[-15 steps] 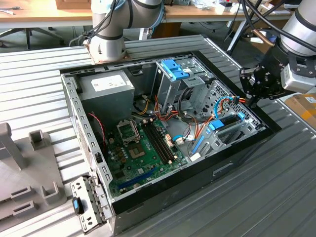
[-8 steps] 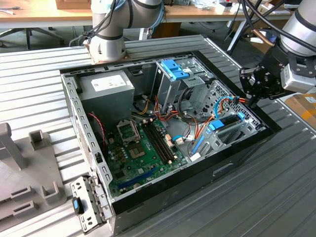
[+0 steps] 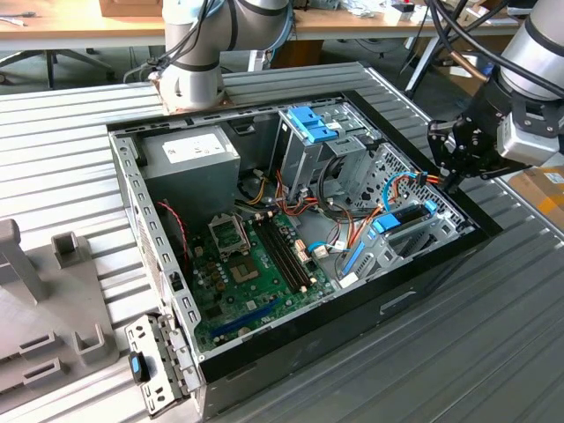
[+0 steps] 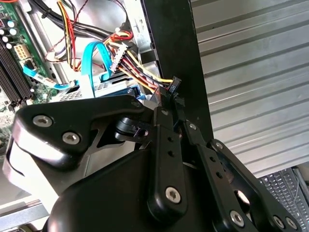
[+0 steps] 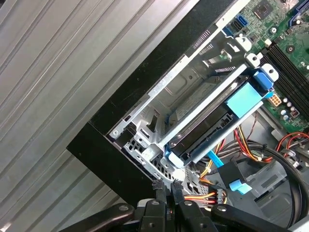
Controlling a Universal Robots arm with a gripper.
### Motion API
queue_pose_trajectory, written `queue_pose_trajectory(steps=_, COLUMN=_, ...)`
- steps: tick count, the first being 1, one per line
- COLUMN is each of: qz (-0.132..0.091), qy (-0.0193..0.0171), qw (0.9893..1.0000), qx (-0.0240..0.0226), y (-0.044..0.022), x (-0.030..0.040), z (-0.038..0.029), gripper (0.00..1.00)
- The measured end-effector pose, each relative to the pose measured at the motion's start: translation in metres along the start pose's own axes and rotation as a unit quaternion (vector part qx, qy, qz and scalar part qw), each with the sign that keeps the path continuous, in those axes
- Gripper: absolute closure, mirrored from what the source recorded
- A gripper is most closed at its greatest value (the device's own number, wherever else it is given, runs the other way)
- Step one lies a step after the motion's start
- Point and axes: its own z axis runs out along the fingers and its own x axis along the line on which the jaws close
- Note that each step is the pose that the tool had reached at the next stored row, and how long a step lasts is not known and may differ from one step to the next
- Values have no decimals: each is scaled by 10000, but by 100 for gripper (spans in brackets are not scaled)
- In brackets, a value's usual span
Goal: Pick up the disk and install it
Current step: 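Insert the first disk wire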
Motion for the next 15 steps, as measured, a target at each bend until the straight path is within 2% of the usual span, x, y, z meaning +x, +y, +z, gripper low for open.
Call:
queue_pose_trajectory(steps=6, qz=209, qy=39, qw=9998, qx=-17, y=4, x=-4, z=-1, gripper=84)
queue_pose_trajectory(steps=15, qz=609, qy=113, qw=9981, qx=-48, y=16, x=-15, z=-4, gripper=84)
